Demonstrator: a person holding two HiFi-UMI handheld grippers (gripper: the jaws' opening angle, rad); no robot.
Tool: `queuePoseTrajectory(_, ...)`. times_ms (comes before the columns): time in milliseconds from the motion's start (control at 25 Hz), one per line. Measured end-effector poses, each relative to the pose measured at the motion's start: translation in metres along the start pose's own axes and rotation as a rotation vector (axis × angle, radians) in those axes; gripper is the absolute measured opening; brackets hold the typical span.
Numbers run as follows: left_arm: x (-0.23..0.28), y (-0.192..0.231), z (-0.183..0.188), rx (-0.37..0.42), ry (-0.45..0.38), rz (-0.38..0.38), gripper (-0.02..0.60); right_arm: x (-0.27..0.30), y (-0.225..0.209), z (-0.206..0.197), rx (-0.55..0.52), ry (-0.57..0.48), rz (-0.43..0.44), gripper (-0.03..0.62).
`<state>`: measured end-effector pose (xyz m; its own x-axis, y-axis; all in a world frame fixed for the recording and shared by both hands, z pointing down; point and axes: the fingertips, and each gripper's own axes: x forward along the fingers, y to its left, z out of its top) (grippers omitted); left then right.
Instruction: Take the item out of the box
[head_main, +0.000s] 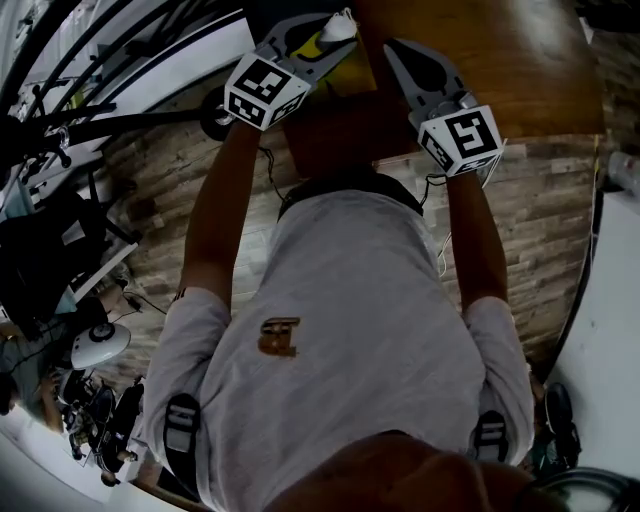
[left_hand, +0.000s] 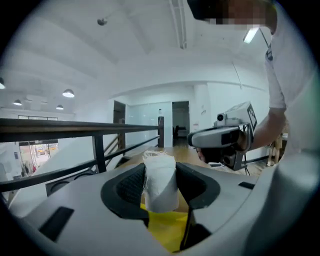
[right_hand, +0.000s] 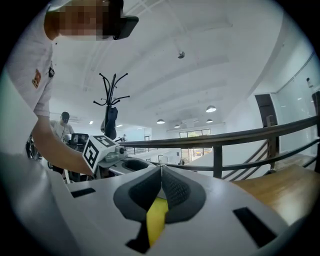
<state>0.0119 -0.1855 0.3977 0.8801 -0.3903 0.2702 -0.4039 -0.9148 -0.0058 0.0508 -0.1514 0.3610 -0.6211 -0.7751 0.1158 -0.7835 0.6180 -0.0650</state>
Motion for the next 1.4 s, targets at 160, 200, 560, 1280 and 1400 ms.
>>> queuePoseTrajectory(160, -0.014, -0.004, 0.032, -0.001, -0.134, 0.037, 0.209, 0.005, -0.001, 0.013, -0.005, -0.029, 0.011, 0.031)
queuePoseTrajectory(200, -0.018, -0.004, 0.04, 0.002, -0.163, 0.045, 0.209, 0.006, -0.001, 0.017, -0.003, -0.038, 0.014, 0.031)
queuePoseTrajectory(560, -0.037, -0.016, 0.081, 0.004, -0.333, 0.129, 0.207, 0.005, 0.003, 0.033, 0.005, -0.11, 0.07, 0.031)
queuePoseTrajectory(1280, -0.073, -0.027, 0.108, 0.036, -0.469, 0.2, 0.207, 0.008, 0.032, 0.061, -0.002, -0.188, 0.125, 0.031)
queuePoseTrajectory(1400, -0.079, -0.03, 0.111, 0.041, -0.477, 0.198, 0.207, 0.007, 0.038, 0.065, -0.008, -0.192, 0.129, 0.031)
